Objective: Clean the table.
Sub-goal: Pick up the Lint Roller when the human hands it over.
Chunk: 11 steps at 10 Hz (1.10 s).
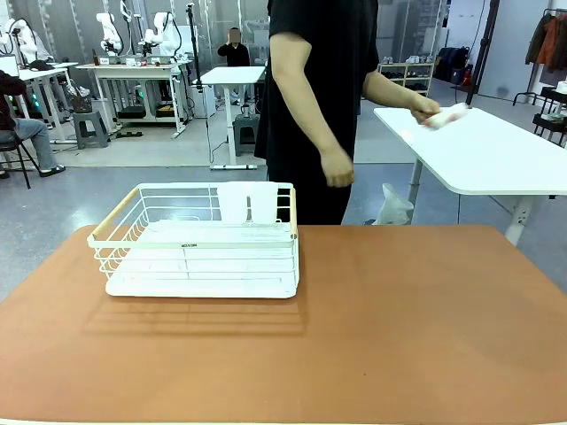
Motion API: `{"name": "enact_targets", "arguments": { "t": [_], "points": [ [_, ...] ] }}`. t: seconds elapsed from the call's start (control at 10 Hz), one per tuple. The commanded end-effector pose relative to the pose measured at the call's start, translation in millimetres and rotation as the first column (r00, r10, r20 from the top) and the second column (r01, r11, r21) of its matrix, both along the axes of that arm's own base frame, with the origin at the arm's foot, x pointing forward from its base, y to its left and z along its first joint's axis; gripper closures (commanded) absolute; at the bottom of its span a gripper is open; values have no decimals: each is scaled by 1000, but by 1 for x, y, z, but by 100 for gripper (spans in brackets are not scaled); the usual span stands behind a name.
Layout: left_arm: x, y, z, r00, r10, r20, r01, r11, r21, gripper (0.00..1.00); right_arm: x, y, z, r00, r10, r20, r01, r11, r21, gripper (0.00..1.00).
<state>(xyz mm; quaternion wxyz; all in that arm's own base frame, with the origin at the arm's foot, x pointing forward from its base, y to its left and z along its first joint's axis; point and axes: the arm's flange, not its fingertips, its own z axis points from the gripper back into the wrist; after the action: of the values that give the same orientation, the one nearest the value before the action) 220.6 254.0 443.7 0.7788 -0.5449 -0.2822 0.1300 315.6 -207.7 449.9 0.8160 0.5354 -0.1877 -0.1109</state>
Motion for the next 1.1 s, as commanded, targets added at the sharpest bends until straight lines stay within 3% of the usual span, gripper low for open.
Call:
{"name": "enact_targets", "arguments": {
  "t": [0.0, 1.0],
  "points": [
    [-2, 0, 3, 1000, -4, 23, 4, 1000, -3, 0, -2, 1, 4, 1000, -3, 11, 3, 1000, 7, 0],
    [-2, 0, 3, 1000, -4, 23, 4, 1000, -3, 0, -2, 1, 4, 1000, -3, 11, 3, 1000, 7, 0]
  ]
}}
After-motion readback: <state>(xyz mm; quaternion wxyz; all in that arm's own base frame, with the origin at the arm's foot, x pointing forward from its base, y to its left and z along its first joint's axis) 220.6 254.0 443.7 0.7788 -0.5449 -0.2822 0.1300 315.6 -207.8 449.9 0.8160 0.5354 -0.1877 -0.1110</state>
